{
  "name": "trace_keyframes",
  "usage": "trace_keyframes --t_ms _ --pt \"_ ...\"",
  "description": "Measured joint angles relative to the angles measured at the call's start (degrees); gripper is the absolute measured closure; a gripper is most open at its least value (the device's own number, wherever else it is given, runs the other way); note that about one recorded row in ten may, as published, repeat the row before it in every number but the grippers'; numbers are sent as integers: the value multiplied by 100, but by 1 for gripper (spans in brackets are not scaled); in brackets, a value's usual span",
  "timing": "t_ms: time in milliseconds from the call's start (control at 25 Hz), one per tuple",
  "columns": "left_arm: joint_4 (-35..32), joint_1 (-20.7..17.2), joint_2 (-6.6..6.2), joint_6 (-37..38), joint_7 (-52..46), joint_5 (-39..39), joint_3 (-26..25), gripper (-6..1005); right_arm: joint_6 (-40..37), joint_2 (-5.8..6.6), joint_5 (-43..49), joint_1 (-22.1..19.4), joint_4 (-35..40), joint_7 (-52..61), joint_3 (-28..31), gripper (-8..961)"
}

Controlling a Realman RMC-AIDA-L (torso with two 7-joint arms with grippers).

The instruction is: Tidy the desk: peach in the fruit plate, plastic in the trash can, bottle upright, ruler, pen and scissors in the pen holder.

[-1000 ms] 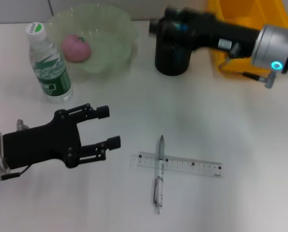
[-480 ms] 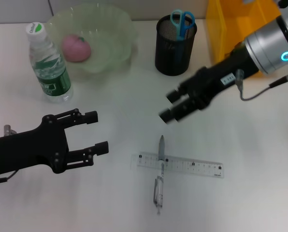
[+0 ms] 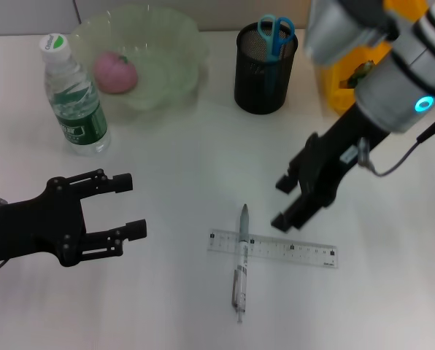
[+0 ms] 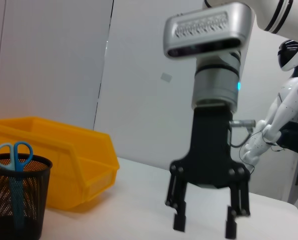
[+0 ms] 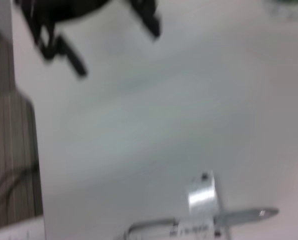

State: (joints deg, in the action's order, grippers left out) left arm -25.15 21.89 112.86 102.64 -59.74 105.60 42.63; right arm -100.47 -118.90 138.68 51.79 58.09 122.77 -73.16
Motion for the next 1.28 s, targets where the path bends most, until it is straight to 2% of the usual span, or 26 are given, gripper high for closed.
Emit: trace_keyframes --t_ms 40,160,320,360,560,960,1280 --pt "0 0 -8 2 -7 2 0 225 0 0 0 0 0 0 0 245" --pt "0 0 -10 2 -11 4 -11 225 40 -23 72 35 -21 3 -596 245" --pt "0 13 -4 2 -12 4 -19 225 135 -45 94 45 -24 3 -1000 245" --pt "1 13 5 1 -11 4 -23 225 253 -57 103 49 -24 -14 -1262 245" --pt "1 22 27 0 -12 4 -33 225 550 -79 89 29 -28 -134 -1811 246" --pt "1 29 65 -28 -11 4 -44 225 1083 -98 -21 44 -7 -183 -2405 249" --pt "2 50 81 -37 -8 4 -48 225 1232 -98 -225 51 1 -184 -2610 254"
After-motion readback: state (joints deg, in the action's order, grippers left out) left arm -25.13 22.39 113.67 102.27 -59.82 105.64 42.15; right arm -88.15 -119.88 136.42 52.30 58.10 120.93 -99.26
